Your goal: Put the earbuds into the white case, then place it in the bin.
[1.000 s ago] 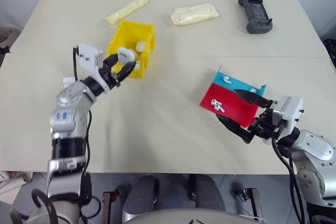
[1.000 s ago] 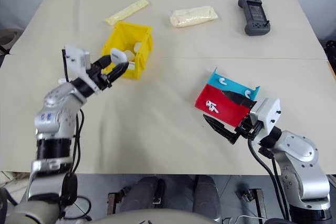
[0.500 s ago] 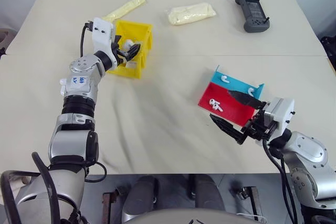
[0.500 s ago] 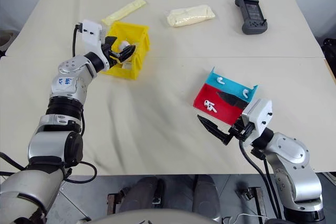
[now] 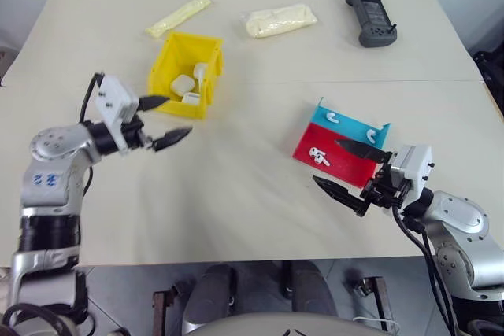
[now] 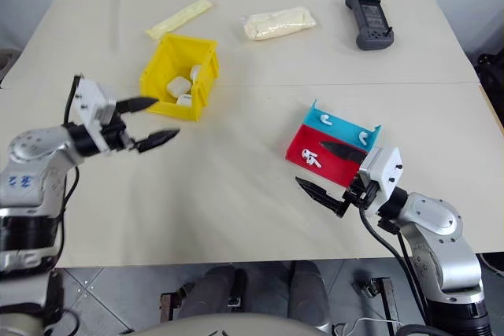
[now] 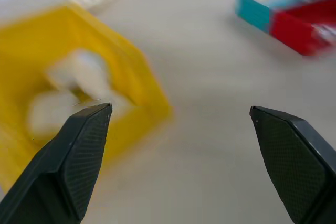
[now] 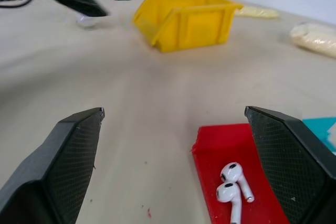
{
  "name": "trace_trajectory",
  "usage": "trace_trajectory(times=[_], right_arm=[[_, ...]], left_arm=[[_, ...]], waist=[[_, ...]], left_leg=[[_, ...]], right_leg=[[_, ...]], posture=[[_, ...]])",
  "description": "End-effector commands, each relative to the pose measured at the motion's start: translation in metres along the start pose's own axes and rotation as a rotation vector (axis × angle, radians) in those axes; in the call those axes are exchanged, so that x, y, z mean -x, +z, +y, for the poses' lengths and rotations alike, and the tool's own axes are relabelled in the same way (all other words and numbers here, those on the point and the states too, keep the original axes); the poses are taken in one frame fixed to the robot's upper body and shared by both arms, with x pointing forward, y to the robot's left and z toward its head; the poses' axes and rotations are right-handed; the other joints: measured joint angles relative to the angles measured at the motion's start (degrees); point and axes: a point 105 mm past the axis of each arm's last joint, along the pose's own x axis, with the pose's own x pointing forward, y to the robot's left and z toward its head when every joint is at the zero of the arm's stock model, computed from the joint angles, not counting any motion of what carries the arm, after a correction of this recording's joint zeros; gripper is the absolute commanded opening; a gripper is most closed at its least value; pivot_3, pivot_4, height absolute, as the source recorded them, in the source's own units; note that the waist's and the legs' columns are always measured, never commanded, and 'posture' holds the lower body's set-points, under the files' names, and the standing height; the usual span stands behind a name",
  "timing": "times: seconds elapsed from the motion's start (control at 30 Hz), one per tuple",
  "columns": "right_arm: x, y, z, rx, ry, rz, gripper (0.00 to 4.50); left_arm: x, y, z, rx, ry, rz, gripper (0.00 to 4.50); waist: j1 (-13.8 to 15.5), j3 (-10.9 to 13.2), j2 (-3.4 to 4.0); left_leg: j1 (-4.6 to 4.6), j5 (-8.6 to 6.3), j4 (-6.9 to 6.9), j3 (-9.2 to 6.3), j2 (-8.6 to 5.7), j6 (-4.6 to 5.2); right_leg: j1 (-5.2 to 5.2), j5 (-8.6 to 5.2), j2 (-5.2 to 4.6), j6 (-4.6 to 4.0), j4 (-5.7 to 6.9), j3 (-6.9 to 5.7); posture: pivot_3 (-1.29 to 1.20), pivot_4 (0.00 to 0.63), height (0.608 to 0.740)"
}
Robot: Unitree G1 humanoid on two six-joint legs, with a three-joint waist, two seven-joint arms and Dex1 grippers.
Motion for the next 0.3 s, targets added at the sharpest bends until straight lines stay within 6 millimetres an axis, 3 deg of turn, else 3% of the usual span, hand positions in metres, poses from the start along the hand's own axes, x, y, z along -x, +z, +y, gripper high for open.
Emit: trace_trajectory(times=[0.03, 0.17, 0.3], right_arm=[[0.0, 0.008, -0.005, 0.042, 0.037, -0.014, 4.5], [0.003, 0.009, -0.01, 0.045, 0.063, -0.002, 4.5], [0.007, 0.007, -0.009, 0.034, 0.073, 0.007, 4.5]], left_arm=[[0.013, 0.005, -0.013, -0.094, -0.05, -0.028, 4.47], [0.021, -0.011, -0.041, -0.11, -0.082, -0.018, 4.47], [0.013, -0.011, -0.046, -0.1, -0.059, -0.039, 4.47]], waist=[[0.2, 0.0, 0.0], [0.1, 0.0, 0.0], [0.9, 0.0, -0.01]], left_leg=[[0.0, 0.0, 0.01, 0.01, -0.01, 0.0], [0.0, -0.02, -0.11, 0.03, 0.01, 0.01], [-0.04, -0.02, -0.02, -0.02, 0.03, 0.0]], right_leg=[[0.0, 0.0, -0.01, 0.0, 0.0, 0.01], [-0.05, -0.01, -0.04, -0.02, -0.04, 0.04], [-0.02, -0.03, -0.03, -0.05, -0.01, -0.02]], posture=[[0.0, 0.15, 0.74], [0.0, 0.15, 0.74], [0.0, 0.15, 0.74]])
